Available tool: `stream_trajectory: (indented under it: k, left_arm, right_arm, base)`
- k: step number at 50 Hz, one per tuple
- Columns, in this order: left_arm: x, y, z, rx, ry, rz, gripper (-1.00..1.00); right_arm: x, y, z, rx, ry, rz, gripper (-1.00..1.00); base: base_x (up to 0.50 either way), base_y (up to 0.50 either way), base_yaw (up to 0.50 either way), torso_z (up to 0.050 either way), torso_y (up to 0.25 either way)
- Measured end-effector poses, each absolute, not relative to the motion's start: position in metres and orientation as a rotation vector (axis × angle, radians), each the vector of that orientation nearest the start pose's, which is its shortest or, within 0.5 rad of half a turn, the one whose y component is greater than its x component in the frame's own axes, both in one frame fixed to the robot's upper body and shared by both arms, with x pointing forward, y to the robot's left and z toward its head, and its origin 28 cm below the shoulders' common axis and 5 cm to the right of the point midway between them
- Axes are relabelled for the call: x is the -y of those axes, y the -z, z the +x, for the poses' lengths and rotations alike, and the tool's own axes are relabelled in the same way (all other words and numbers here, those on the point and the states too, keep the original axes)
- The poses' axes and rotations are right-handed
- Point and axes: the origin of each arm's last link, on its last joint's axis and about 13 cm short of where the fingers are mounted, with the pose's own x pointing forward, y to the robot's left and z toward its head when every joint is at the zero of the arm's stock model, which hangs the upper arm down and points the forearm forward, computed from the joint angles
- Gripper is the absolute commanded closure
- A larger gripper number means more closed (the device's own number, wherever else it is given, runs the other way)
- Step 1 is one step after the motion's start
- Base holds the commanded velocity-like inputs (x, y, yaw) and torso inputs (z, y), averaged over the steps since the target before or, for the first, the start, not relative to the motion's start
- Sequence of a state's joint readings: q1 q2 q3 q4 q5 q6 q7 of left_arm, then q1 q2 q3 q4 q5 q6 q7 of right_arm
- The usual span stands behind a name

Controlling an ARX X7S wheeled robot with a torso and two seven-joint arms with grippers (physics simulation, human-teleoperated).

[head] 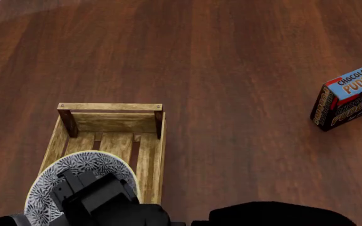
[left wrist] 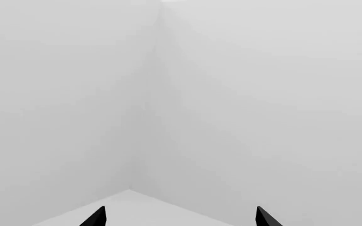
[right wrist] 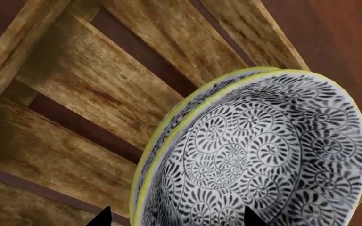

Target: Stack the left bowl on the right bowl and place them in the tray.

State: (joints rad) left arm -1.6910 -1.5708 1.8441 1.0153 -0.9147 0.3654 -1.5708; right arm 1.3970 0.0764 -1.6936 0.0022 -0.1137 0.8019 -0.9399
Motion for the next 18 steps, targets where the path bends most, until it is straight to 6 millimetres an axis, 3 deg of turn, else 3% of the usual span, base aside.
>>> stream_trajectory:
  k: [18]
  left_arm:
    - [-0.26, -0.265, 0.122, 0.577, -0.415, -0.129, -1.0]
  right_arm:
    - [-0.05, -0.228, 0.298, -0.283, -1.327, -1.789, -1.0]
  base:
    - [0.0, 0.0, 0.0, 0.0, 0.0]
